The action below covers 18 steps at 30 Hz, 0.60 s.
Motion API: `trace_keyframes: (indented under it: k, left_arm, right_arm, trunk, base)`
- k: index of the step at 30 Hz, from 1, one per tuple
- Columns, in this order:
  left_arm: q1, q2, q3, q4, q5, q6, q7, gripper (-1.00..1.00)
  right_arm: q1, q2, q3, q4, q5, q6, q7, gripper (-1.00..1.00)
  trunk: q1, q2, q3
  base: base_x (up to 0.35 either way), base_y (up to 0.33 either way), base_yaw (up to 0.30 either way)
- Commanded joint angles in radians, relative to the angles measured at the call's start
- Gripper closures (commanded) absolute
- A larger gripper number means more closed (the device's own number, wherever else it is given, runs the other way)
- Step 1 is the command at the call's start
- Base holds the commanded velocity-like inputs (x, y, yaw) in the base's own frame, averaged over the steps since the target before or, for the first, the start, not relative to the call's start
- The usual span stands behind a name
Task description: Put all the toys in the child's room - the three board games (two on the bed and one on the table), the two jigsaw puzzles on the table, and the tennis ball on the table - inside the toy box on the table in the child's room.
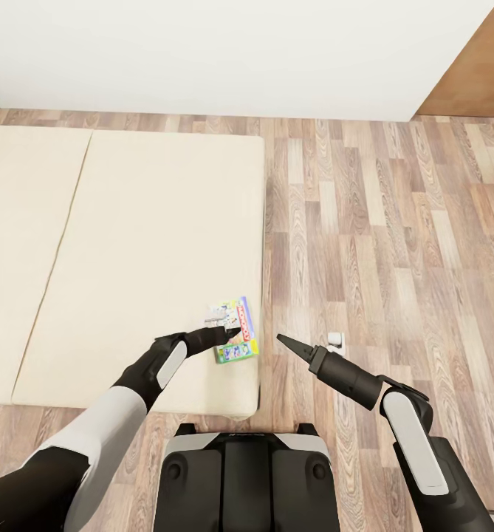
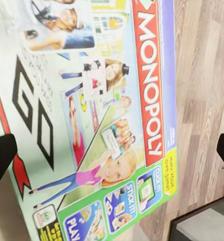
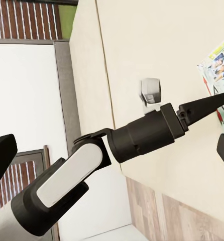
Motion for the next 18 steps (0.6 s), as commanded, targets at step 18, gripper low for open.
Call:
trace_keyframes:
  k: [18]
  left_arm:
    - [0.000,0.000,-0.004,0.031,0.003,0.004,0.001,-1.00]
  right_arm:
    - [0.000,0.000,-0.001,0.000,-0.002,0.005,0.001,-1.00]
  trunk:
    - [0.001,-0.001,-0.001]
  base:
    - [0.000,0.000,0.000]
